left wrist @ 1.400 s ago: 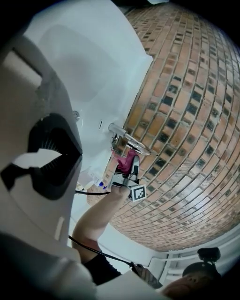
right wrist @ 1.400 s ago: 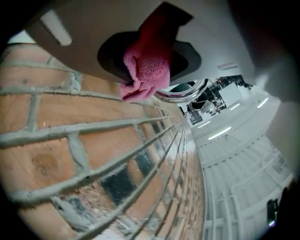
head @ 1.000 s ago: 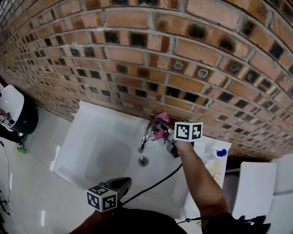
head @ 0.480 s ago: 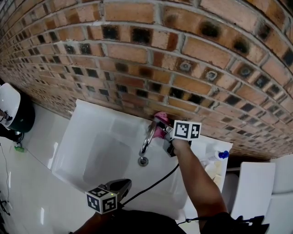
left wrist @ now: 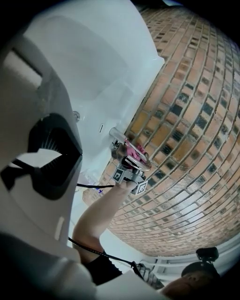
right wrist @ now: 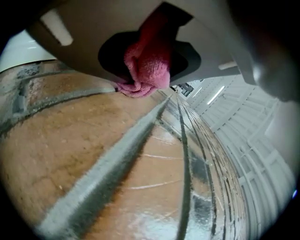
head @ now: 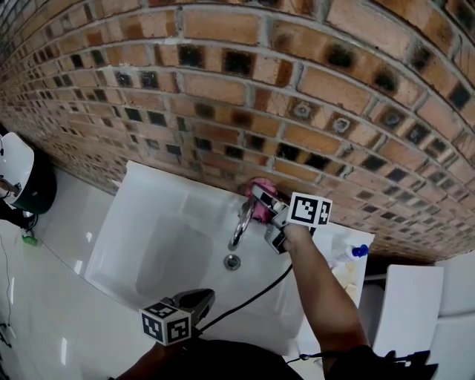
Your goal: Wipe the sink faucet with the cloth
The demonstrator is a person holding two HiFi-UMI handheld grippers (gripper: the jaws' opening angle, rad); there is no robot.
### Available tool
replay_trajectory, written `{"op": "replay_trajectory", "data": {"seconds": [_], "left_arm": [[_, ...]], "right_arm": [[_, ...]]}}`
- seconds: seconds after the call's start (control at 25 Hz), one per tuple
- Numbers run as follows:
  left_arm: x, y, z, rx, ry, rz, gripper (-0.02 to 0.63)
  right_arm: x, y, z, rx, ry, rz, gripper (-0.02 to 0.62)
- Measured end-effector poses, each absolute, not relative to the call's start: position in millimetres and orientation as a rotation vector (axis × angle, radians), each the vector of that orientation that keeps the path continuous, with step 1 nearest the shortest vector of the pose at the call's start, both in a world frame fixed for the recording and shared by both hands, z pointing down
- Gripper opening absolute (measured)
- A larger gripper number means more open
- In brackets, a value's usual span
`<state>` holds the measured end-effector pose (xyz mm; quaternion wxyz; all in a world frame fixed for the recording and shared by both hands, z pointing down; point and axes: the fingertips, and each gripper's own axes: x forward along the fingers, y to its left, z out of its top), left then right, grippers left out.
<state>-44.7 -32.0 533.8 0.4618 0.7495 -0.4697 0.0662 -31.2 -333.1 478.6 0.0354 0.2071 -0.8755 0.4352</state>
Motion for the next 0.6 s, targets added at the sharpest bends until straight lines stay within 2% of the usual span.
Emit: {"op": "replay_trajectory", "data": {"seconds": [0.6], "left_arm": [[-49.3,2.4,515.5,1.865,-1.196,0.110,0.003]], "right_arm": [[-48.7,-284.5,405.7,0.497,-2.897,0.777,0.120]]}}
